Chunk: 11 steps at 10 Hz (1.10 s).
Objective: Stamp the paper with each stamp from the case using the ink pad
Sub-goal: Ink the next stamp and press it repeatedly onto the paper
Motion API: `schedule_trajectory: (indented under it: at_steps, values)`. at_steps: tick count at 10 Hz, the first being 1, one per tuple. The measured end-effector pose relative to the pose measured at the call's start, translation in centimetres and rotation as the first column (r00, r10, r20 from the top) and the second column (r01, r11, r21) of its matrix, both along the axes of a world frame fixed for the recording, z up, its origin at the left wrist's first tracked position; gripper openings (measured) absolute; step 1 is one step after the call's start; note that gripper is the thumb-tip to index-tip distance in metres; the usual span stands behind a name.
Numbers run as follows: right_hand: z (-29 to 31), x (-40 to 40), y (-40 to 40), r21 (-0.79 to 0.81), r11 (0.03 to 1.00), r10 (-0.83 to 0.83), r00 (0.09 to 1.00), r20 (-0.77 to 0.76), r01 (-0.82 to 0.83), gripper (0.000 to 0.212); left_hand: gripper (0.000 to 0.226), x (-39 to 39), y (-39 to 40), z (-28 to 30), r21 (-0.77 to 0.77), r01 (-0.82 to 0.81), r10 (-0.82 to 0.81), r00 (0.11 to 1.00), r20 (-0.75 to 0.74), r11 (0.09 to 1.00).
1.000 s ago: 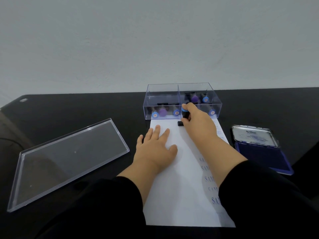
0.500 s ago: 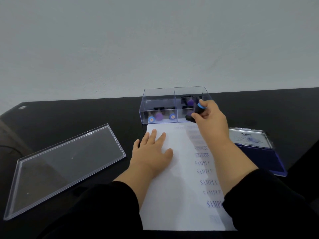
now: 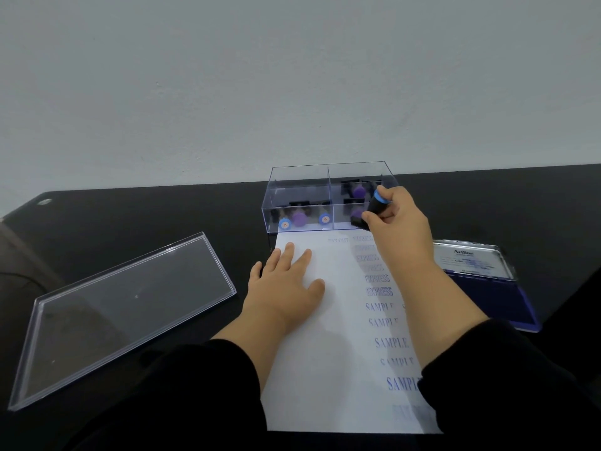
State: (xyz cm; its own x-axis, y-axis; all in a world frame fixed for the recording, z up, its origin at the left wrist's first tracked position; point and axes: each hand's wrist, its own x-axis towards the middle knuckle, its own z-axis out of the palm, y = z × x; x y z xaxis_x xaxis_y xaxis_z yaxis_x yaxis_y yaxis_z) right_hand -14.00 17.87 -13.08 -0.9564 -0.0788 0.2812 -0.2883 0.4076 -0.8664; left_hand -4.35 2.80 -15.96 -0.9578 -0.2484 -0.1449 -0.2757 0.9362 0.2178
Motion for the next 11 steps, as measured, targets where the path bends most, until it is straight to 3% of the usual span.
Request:
schedule_trajectory:
  at_steps: [9,11]
  values:
    - [0.8,0.5,0.3,0.018,1.0,-0.021,0.999,-0.042,0.022,0.035,0.058,-0.1,-0.2,-0.1,-0.01,0.008,-0.008,1.0,0.004,1.0]
    - [1.6,1.4,1.6,0.106,0.994,-0.011,0.998,-0.055,0.017,0.037,0.059,0.0,-0.2,0.0,-0.011,0.011,-0.011,1.0,0.013,1.0]
